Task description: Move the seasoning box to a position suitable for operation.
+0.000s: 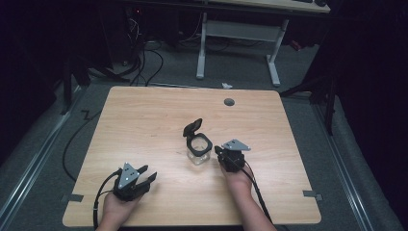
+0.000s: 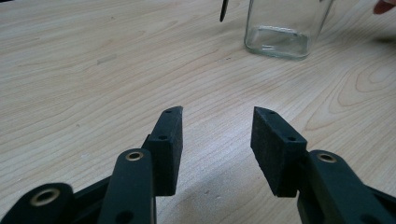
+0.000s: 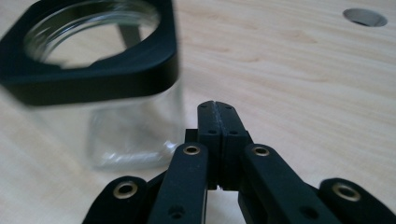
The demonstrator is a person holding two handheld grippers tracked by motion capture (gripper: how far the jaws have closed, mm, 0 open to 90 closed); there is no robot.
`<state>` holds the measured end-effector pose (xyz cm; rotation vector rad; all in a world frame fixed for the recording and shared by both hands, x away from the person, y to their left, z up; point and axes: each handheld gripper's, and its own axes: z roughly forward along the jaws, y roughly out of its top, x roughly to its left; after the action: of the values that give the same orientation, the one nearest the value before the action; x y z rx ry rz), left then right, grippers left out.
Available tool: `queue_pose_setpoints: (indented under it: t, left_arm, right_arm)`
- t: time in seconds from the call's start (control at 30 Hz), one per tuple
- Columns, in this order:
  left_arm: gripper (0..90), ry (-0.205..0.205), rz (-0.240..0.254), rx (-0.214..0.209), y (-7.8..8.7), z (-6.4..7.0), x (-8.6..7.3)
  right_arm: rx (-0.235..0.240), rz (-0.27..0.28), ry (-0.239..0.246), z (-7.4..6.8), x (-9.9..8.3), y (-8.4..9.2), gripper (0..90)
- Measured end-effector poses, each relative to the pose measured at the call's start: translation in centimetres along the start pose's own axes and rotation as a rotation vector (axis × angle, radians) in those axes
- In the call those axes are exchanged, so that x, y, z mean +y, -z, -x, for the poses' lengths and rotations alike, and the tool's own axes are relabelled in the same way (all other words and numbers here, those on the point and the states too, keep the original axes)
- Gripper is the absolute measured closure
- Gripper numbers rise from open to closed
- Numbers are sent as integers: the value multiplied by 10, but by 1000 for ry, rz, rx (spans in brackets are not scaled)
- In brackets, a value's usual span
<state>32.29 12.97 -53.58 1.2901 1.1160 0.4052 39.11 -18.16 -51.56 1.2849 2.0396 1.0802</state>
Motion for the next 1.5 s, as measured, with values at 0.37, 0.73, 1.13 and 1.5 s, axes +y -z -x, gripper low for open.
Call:
queue_pose_setpoints:
  t: [0.37, 0.73, 1.13, 1.5]
  left_arm:
    - [545, -3, -4, -3, 0, 0, 0]
    - [548, -21, -5, 3, 0, 0, -2]
    - [561, -30, -6, 10, 0, 0, -2]
    - [612, 9, 52, -54, 4, 20, 14]
  right_arm:
    - [35, 11, 48, -12, -1, 0, 900]
    - [110, 25, 69, -34, -16, 15, 893]
    - [110, 23, 87, -42, -9, 12, 872]
    - [93, 64, 67, -22, -29, 49, 849]
